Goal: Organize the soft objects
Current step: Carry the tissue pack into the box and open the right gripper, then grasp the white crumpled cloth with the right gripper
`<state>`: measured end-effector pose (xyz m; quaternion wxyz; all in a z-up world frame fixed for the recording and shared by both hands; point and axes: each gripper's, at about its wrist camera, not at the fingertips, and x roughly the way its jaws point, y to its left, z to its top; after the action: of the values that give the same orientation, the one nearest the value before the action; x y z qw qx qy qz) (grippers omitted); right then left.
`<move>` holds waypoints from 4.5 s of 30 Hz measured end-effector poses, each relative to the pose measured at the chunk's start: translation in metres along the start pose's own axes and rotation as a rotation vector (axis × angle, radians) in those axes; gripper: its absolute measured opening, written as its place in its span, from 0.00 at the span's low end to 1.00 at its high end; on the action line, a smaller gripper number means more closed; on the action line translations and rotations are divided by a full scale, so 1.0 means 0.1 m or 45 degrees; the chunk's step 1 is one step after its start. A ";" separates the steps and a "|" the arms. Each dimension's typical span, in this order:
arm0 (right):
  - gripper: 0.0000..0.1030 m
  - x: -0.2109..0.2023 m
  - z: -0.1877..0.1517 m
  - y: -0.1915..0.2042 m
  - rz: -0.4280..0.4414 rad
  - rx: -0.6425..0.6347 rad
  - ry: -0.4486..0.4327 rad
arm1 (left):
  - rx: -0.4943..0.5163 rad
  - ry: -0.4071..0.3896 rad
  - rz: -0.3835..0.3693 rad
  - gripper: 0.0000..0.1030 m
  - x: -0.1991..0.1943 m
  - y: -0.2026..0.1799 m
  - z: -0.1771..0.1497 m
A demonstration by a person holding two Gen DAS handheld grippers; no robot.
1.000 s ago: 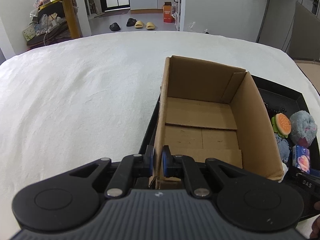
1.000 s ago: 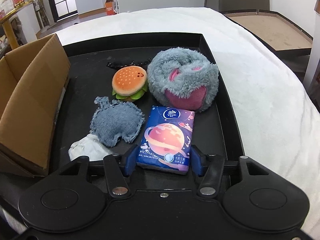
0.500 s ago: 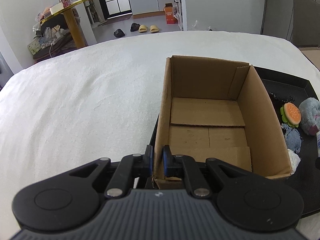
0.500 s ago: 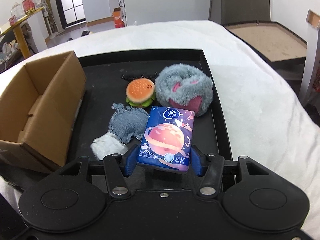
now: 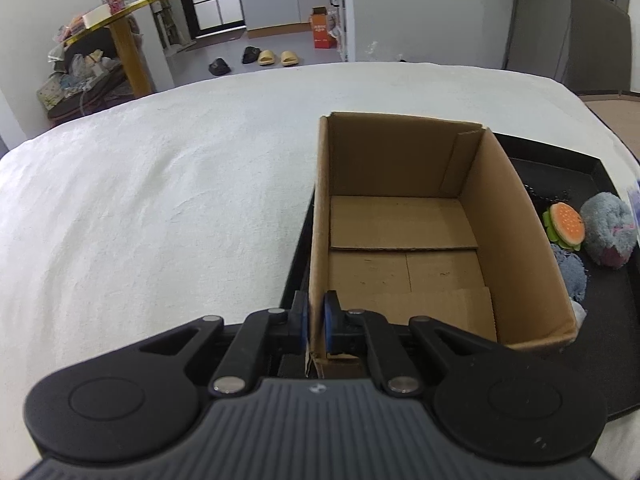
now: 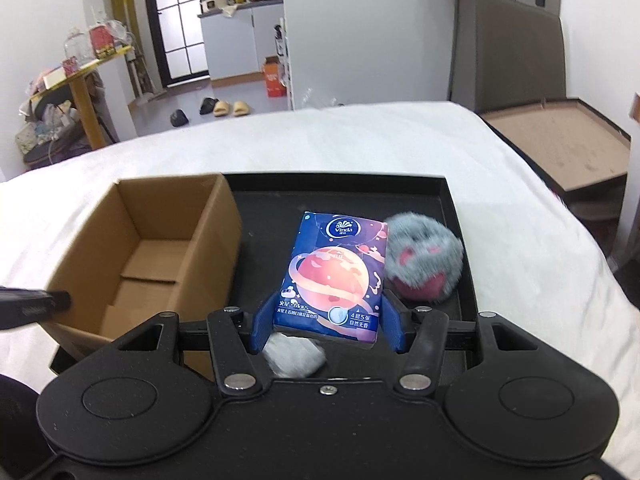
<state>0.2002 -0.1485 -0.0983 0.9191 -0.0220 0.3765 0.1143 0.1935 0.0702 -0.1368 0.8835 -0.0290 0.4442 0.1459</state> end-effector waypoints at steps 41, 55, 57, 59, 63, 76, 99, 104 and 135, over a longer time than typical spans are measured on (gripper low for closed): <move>0.57 0.15 0.37 1.45 0.409 -0.207 0.037 | -0.142 0.003 -0.159 0.26 0.05 0.53 -0.06; 0.64 0.08 0.27 1.14 0.334 -0.157 0.055 | -0.114 -0.021 -0.101 0.48 -0.03 0.49 -0.07; 0.67 0.03 0.24 1.07 0.309 -0.153 0.048 | -0.100 -0.033 -0.084 0.51 -0.06 0.46 -0.07; 0.72 -0.01 0.20 0.99 0.281 -0.138 0.035 | -0.089 -0.039 -0.068 0.54 -0.09 0.45 -0.08; 0.72 -0.05 0.14 0.81 0.241 -0.108 0.038 | -0.072 -0.050 -0.042 0.59 -0.13 0.42 -0.08; 0.72 -0.05 -0.09 0.41 0.184 -0.019 0.048 | 0.030 -0.078 0.031 0.66 -0.18 0.24 -0.09; 0.76 0.50 -0.45 0.06 0.088 0.076 0.117 | 0.164 -0.079 0.237 0.83 -0.11 -0.02 -0.10; 0.75 0.65 -0.52 0.07 0.090 0.048 0.140 | 0.178 -0.068 0.259 0.83 -0.06 -0.08 -0.09; 0.49 0.47 -0.53 0.10 0.050 -0.072 0.108 | 0.159 -0.113 0.273 0.83 -0.22 -0.10 -0.10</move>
<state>0.1936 -0.1369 -0.1682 0.8989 -0.0454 0.4120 0.1420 0.1759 0.0531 -0.1260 0.8816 0.0804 0.4135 0.2128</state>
